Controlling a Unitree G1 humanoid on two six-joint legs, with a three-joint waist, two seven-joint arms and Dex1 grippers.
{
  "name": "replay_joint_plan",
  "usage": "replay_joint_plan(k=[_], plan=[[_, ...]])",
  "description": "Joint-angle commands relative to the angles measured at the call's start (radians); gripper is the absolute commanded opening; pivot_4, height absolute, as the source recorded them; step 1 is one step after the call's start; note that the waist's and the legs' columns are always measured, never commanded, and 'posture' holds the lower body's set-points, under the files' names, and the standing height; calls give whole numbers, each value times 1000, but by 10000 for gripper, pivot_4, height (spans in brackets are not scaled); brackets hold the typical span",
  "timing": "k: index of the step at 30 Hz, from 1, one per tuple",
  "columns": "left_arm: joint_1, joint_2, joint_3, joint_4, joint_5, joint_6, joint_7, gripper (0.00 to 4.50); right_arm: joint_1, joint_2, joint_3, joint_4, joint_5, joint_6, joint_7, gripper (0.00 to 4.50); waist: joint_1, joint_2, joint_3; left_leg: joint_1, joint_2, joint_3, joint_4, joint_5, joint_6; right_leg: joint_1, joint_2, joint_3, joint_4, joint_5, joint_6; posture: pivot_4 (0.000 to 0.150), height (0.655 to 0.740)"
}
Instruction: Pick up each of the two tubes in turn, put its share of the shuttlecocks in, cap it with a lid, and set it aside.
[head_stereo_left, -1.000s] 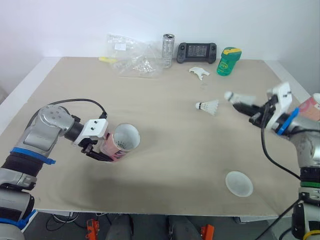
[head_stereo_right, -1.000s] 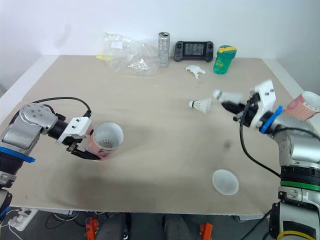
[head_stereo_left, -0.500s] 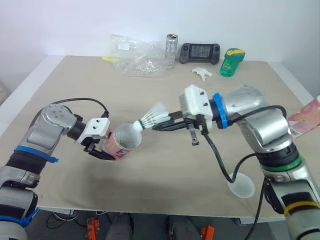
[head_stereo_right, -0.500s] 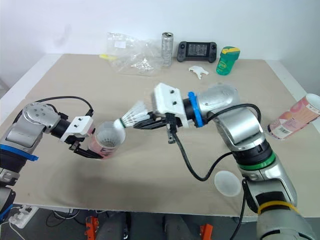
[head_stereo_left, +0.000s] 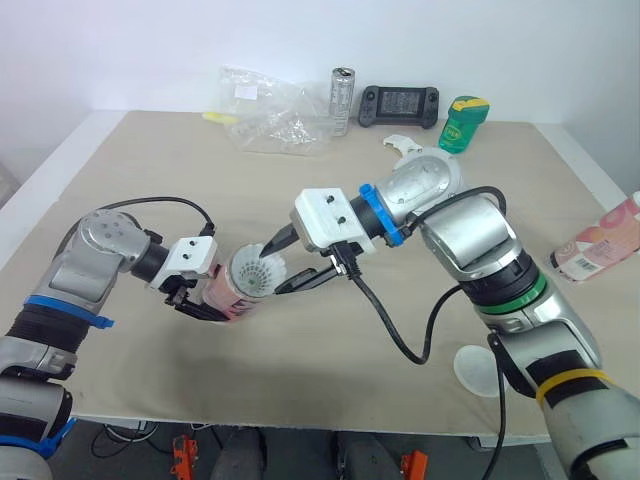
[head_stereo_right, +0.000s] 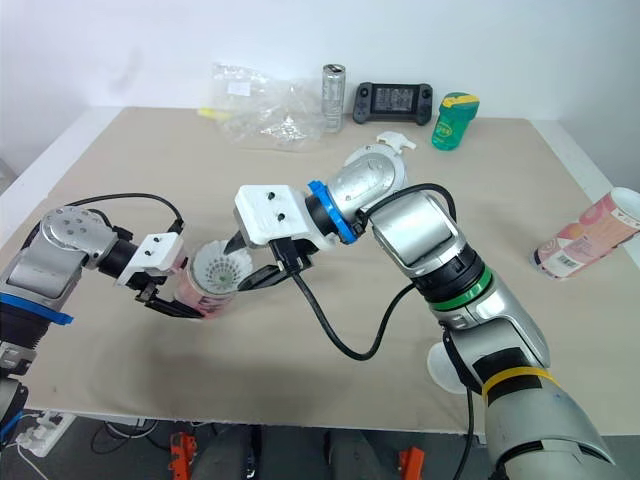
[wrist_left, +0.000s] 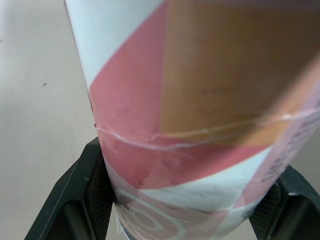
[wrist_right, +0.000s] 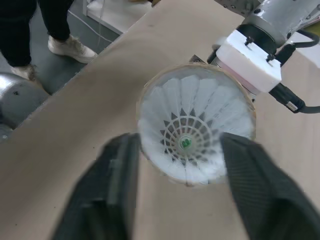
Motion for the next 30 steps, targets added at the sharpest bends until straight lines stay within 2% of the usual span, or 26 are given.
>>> replay_joint_plan(k=[1, 4, 11, 18, 24, 30], plan=[[24, 3, 4, -26, 7, 12, 2, 31664, 1, -96, -180, -59, 121, 76, 32, 34248, 1, 0, 0, -1, 0, -1, 0, 0, 0, 0, 0, -1, 0, 0, 0, 1500, 7213], [29, 2, 10, -30, 9, 16, 4, 31664, 87, -186, -310, -7, 102, 80, -68, 34248, 3, -2, -1, -2, 0, -2, 0, 0, 0, 0, -1, -2, -1, 0, -1, 1500, 7213], [36, 6, 8, -20, 14, 13, 2, 31664, 335, -310, -563, 56, 96, 87, -262, 34248, -2, -1, 0, -1, -1, -1, -1, 0, 0, 0, 0, -1, -1, -1, -1, 1500, 7213], [7, 4, -8, 29, 17, -6, 2, 31664, 476, -321, -600, 179, 47, 70, -398, 34248, -3, 2, 0, 1, -2, 2, -1, 0, 0, 0, -1, 3, -1, -1, 3, 1500, 7213], [8, 1, -16, 26, 12, -7, 2, 31664, 398, -215, -554, 396, -16, 2, -527, 34248, -8, 2, 0, 4, -2, 4, -1, 1, 2, 1, 0, 6, 0, 2, 4, 1500, 7213], [15, 9, -8, 10, 7, 0, 2, 31664, 284, -167, -484, 640, -102, -77, -538, 34248, -7, 3, 0, 3, -2, 6, -2, 1, 2, 1, 0, 8, -1, 1, 5, 1500, 7213]])
